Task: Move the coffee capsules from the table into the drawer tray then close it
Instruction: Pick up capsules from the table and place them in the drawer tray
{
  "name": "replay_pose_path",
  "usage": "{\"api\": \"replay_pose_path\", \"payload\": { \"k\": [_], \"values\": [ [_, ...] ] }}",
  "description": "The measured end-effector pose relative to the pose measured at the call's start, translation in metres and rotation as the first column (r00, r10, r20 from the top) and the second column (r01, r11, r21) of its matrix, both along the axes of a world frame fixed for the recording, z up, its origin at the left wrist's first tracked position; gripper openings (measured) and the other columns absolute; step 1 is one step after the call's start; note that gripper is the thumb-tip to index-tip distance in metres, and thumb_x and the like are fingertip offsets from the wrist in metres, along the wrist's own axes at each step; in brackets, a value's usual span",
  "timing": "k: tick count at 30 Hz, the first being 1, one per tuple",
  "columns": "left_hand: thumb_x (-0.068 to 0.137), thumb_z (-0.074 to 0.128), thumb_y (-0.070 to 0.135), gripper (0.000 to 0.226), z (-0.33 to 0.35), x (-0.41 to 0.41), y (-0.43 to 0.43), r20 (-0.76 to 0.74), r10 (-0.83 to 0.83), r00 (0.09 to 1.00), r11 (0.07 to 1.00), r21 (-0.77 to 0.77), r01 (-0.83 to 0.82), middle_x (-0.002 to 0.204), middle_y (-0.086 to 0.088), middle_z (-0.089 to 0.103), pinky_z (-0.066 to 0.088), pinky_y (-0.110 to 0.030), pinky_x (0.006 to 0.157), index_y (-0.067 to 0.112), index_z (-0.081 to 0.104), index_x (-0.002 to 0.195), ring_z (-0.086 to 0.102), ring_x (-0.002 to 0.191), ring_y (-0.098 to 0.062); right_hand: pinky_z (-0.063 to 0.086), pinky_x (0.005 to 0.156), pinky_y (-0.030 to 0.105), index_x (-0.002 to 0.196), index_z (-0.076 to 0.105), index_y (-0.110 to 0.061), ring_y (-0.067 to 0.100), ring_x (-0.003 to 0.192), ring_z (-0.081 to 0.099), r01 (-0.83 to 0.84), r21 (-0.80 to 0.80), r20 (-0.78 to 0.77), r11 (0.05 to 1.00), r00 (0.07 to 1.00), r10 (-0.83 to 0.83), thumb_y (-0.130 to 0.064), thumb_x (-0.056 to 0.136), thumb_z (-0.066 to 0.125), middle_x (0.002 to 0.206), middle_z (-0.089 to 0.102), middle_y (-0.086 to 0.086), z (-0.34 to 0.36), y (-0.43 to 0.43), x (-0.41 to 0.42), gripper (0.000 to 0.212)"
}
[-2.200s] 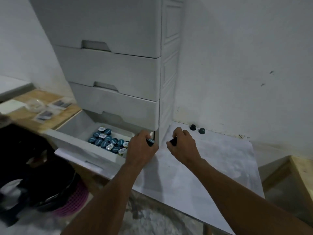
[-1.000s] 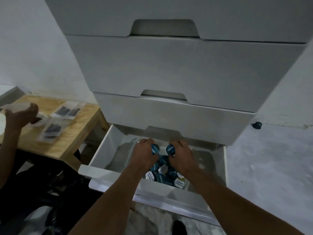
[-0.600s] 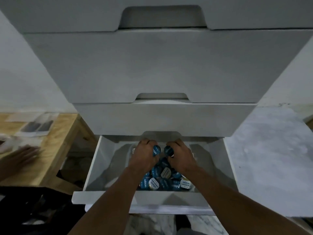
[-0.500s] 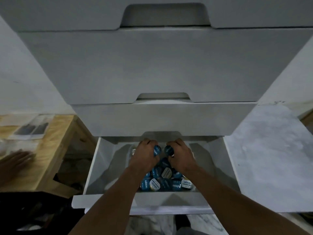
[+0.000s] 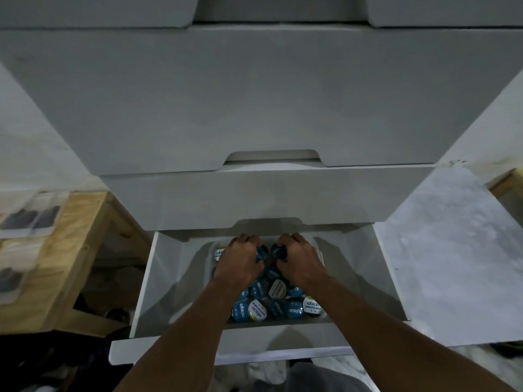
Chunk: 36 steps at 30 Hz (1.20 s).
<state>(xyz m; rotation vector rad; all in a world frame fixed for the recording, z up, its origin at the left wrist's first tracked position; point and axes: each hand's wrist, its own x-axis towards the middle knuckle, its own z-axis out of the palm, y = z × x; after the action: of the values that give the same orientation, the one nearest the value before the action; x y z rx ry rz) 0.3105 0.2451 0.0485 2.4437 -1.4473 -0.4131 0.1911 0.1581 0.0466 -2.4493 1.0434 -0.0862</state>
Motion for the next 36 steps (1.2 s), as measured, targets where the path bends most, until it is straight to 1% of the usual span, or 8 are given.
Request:
{"api": "replay_pose_path", "payload": {
  "k": [3, 7, 11, 15, 23, 31, 33, 36],
  "values": [
    [0.083, 0.061, 0.020, 0.035, -0.002, 0.001, -0.001, 0.015, -0.001, 1.000, 1.000, 0.012, 0.001, 0.117, -0.007, 0.059, 0.047, -0.032, 0.084, 0.014, 0.058, 0.117, 0.057, 0.106, -0.024, 0.041, 0.077, 0.027, 0.113, 0.058, -0.011, 0.029, 0.103, 0.058, 0.001, -0.013, 0.001, 1.000, 1.000, -0.001, -0.015, 0.084, 0.061, 0.113, 0.058, 0.010, -0.003, -0.002, 0.001, 0.029],
    [0.084, 0.061, 0.018, 0.033, -0.005, 0.002, -0.004, 0.031, -0.009, 0.999, 1.000, 0.006, 0.009, 0.116, -0.007, 0.060, 0.050, -0.034, 0.085, 0.014, 0.059, 0.116, 0.058, 0.104, -0.025, 0.041, 0.077, 0.025, 0.112, 0.059, -0.011, 0.028, 0.102, 0.058, 0.000, -0.004, 0.004, 1.000, 1.000, 0.000, -0.014, 0.085, 0.061, 0.113, 0.058, 0.010, -0.004, -0.005, 0.002, 0.028],
    [0.086, 0.059, 0.019, 0.033, -0.008, 0.004, -0.005, 0.043, -0.033, 0.999, 0.999, 0.001, 0.033, 0.117, -0.007, 0.059, 0.047, -0.032, 0.087, 0.013, 0.060, 0.118, 0.056, 0.107, -0.024, 0.045, 0.088, 0.026, 0.111, 0.065, -0.010, 0.026, 0.104, 0.059, -0.008, 0.018, 0.014, 1.000, 1.000, 0.008, -0.016, 0.085, 0.060, 0.114, 0.060, 0.009, -0.007, -0.007, 0.002, 0.027],
    [0.090, 0.056, 0.023, 0.030, -0.011, 0.007, -0.002, 0.039, -0.057, 0.998, 0.998, -0.020, 0.058, 0.117, -0.007, 0.059, 0.047, -0.032, 0.091, 0.014, 0.062, 0.118, 0.055, 0.108, -0.023, 0.045, 0.090, 0.027, 0.108, 0.068, -0.011, 0.028, 0.102, 0.061, -0.002, 0.005, 0.057, 1.000, 0.998, 0.001, -0.015, 0.087, 0.057, 0.112, 0.063, 0.011, -0.007, -0.007, 0.000, 0.024],
    [0.092, 0.055, 0.020, 0.030, -0.013, 0.004, -0.001, 0.084, -0.048, 0.995, 0.999, 0.009, 0.047, 0.119, -0.006, 0.057, 0.047, -0.033, 0.093, 0.016, 0.059, 0.121, 0.054, 0.110, -0.022, 0.045, 0.091, 0.027, 0.111, 0.068, -0.012, 0.027, 0.103, 0.061, -0.016, 0.010, 0.056, 1.000, 0.998, 0.016, -0.012, 0.089, 0.057, 0.114, 0.061, 0.009, -0.008, -0.009, 0.001, 0.025],
    [0.090, 0.055, 0.015, 0.030, -0.009, 0.000, -0.002, 0.148, -0.021, 0.989, 0.996, 0.091, 0.007, 0.116, -0.007, 0.061, 0.049, -0.037, 0.091, 0.016, 0.059, 0.119, 0.057, 0.107, -0.024, 0.051, 0.082, 0.028, 0.110, 0.069, -0.014, 0.027, 0.095, 0.065, -0.062, -0.059, 0.076, 0.996, 0.995, 0.066, -0.014, 0.088, 0.059, 0.110, 0.065, 0.007, -0.011, -0.009, 0.001, 0.024],
    [0.090, 0.055, 0.013, 0.029, -0.009, -0.003, -0.002, 0.160, -0.015, 0.987, 0.995, 0.102, -0.002, 0.114, -0.007, 0.062, 0.049, -0.037, 0.091, 0.016, 0.059, 0.119, 0.057, 0.106, -0.024, 0.052, 0.080, 0.027, 0.104, 0.071, -0.012, 0.027, 0.088, 0.067, -0.083, -0.060, 0.082, 0.995, 0.993, 0.088, -0.012, 0.083, 0.064, 0.105, 0.067, 0.009, -0.012, -0.009, 0.000, 0.022],
    [0.089, 0.055, 0.011, 0.028, -0.010, -0.007, -0.002, 0.151, 0.002, 0.989, 0.993, 0.115, -0.020, 0.111, -0.008, 0.063, 0.050, -0.036, 0.088, 0.014, 0.060, 0.117, 0.058, 0.104, -0.025, 0.053, 0.061, 0.023, 0.084, 0.076, -0.012, 0.026, 0.065, 0.068, -0.109, -0.044, 0.076, 0.993, 0.991, 0.113, -0.009, 0.068, 0.074, 0.084, 0.069, 0.009, -0.014, -0.011, -0.002, 0.016]
  ]
}}
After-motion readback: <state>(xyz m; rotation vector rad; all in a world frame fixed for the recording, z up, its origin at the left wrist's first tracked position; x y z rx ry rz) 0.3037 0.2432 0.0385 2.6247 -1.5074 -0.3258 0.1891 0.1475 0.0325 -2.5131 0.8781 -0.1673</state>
